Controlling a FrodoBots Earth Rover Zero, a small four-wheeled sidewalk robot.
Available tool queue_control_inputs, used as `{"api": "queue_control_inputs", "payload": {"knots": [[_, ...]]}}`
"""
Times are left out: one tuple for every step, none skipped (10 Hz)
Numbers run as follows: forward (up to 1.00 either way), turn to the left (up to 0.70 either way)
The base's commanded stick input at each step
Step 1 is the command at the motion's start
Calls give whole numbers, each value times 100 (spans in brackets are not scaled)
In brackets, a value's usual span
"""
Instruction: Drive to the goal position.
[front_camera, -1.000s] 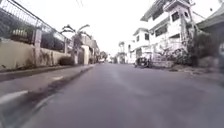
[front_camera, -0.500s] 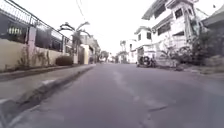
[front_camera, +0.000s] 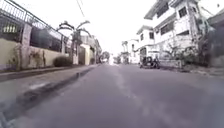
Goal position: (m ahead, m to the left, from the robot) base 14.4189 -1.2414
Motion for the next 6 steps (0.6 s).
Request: {"api": "queue_control_inputs", "payload": {"knots": [[100, 4], [100, 5], [100, 2], [100, 0], [100, 0], [100, 0]]}}
